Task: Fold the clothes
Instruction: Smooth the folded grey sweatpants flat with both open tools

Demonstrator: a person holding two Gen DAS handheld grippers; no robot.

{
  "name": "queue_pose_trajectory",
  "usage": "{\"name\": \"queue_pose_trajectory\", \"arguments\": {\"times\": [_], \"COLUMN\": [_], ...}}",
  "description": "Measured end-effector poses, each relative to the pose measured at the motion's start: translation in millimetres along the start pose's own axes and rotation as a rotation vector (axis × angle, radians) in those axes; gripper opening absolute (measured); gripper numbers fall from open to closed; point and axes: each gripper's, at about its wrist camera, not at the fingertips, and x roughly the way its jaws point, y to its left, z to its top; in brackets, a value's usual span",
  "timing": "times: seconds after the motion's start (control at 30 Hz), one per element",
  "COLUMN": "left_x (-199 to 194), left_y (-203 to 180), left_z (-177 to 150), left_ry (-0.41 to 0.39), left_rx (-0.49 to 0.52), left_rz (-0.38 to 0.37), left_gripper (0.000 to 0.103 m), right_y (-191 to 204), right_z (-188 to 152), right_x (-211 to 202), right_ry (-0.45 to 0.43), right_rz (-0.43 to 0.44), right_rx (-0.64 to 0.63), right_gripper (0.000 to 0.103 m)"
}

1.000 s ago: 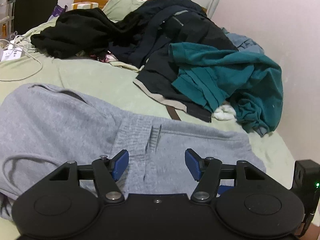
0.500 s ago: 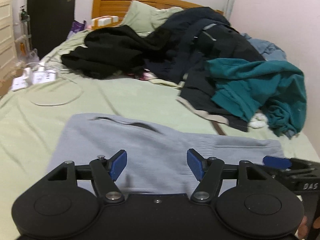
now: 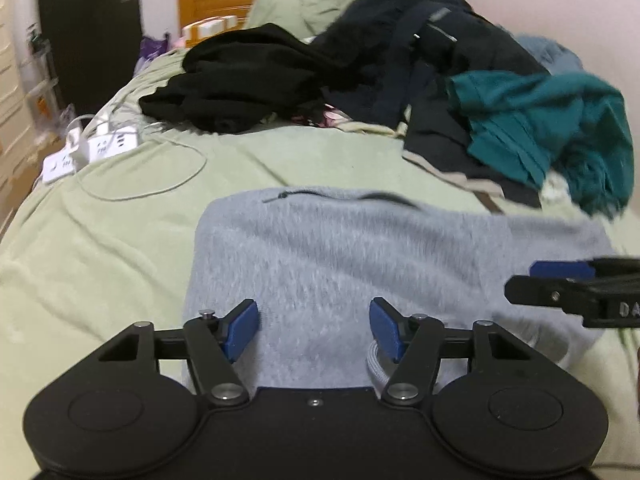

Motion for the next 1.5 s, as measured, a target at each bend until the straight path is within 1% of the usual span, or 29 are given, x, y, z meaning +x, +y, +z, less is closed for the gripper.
{"name": "queue_pose_trajectory", "arguments": {"times": [0.1,0.17,0.27,0.3,0.37,0.4,0.47,0.57,0.63,0.7,0.77,0.8,0.83,0.93,0.97,1.0,1.03,1.07,1.1,1.13,1.2,1.27,1.37,1.43,1.5], "left_x": [10,15,21,25,32,37,40,36,25,7,-9,-10,-12,-12,-10,-10,-11,-11,-10,-10,-8,-7,-6,-4,-3], "left_y": [4,2,-2,-3,-2,-1,0,0,4,14,26,31,36,49,54,57,56,54,52,50,48,49,49,46,44], "left_z": [-7,-12,-17,-18,-18,-18,-18,-16,-14,-11,-14,-17,-20,-32,-36,-39,-40,-41,-42,-43,-45,-46,-49,-49,-49], "left_ry": [0.055,0.066,0.068,0.07,0.086,0.103,0.116,0.112,0.093,0.062,0.045,0.047,0.05,0.078,0.096,0.096,0.087,0.086,0.086,0.086,0.092,0.095,0.099,0.102,0.103], "left_rx": [-0.007,0.017,0.05,0.053,0.052,0.042,0.049,0.047,0.029,0.0,-0.025,-0.038,-0.052,-0.106,-0.143,-0.172,-0.172,-0.162,-0.147,-0.134,-0.144,-0.147,-0.15,-0.125,-0.124], "left_rz": [-0.018,-0.017,-0.009,-0.008,-0.017,-0.026,-0.027,-0.031,-0.045,-0.059,-0.043,-0.043,-0.043,-0.048,-0.057,-0.065,-0.064,-0.06,-0.055,-0.049,-0.049,-0.051,-0.058,-0.053,-0.048], "left_gripper": [0.062,0.062,0.062,0.062,0.062,0.063,0.063,0.063,0.062,0.062,0.062,0.062,0.062,0.062,0.062,0.062,0.062,0.062,0.062,0.062,0.062,0.062,0.062,0.062,0.062], "right_y": [2,0,-9,-12,-17,-21,-22,-20,-18,-12,-5,-3,-2,6,9,10,9,6,1,1,6,10,6,4,5], "right_z": [-11,-18,-28,-31,-35,-37,-40,-40,-35,-22,-10,-4,2,19,25,30,31,35,37,38,38,35,33,33,32], "right_x": [8,13,18,19,22,23,26,27,21,11,2,3,4,17,28,40,45,56,64,68,84,94,104,109,112], "right_ry": [0.031,0.049,0.063,0.067,0.074,0.075,0.075,0.072,0.067,0.04,0.013,-0.002,-0.017,-0.047,-0.046,-0.038,-0.033,-0.022,-0.021,-0.017,0.016,0.038,0.061,0.074,0.074], "right_rz": [-0.043,-0.072,-0.098,-0.119,-0.119,-0.12,-0.122,-0.132,-0.13,-0.142,-0.15,-0.136,-0.123,-0.098,-0.087,-0.07,-0.065,-0.047,-0.018,-0.023,-0.072,-0.09,-0.084,-0.083,-0.089], "right_rx": [-0.031,-0.039,-0.007,-0.003,0.004,0.02,0.024,0.01,0.024,0.001,-0.02,-0.015,-0.01,-0.031,-0.048,-0.048,-0.032,0.019,0.066,0.066,0.008,-0.034,-0.055,-0.075,-0.109], "right_gripper": [0.045,0.045,0.046,0.048,0.052,0.056,0.056,0.057,0.057,0.057,0.067,0.075,0.075,0.073,0.071,0.066,0.066,0.064,0.058,0.057,0.057,0.057,0.056,0.056,0.056]}}
